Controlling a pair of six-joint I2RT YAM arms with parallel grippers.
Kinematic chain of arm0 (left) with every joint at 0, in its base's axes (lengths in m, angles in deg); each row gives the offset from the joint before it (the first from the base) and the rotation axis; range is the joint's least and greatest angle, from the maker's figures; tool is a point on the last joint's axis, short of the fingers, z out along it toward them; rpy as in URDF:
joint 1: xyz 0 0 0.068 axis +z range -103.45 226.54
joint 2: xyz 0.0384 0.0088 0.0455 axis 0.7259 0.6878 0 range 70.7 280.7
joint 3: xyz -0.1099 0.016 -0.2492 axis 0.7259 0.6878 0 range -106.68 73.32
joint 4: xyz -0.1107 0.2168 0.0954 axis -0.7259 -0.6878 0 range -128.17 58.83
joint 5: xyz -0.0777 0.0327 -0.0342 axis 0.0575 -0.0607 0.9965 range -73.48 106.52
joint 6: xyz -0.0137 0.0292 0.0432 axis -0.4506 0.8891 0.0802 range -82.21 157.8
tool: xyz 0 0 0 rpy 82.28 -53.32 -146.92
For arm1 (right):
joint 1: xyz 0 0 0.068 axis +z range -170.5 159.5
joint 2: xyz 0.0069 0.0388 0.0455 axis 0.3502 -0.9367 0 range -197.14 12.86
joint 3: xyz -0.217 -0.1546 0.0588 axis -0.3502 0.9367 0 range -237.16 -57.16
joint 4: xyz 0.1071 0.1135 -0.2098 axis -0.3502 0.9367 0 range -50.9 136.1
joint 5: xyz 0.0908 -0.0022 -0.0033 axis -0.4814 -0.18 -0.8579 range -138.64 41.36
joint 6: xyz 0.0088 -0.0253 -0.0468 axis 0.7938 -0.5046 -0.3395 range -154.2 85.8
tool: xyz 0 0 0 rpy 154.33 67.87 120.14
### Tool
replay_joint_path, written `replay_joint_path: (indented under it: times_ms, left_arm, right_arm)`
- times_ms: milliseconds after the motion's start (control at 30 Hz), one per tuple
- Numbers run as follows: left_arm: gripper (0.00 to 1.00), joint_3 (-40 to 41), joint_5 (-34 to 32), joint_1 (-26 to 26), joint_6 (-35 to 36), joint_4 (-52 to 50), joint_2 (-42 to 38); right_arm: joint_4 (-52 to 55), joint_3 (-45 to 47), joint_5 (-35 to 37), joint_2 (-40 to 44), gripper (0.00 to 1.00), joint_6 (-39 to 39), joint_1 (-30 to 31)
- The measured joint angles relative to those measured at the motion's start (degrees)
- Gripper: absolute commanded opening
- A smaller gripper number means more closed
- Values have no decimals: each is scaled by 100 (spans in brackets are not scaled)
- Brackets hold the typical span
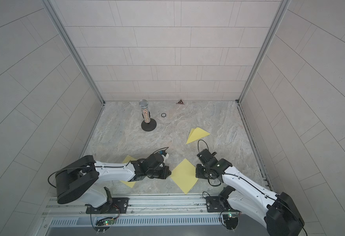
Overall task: Fold the square paper diagonally
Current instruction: Fold the paper at the center of the board.
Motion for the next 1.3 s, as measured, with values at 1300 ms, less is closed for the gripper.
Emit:
replay_joint_path:
  times_ms: [1300]
  left_arm:
    - [0,181,-535,-15,-195,455,120]
  right_arm:
    - [-3615,138,-557,-852,0,1493,1628]
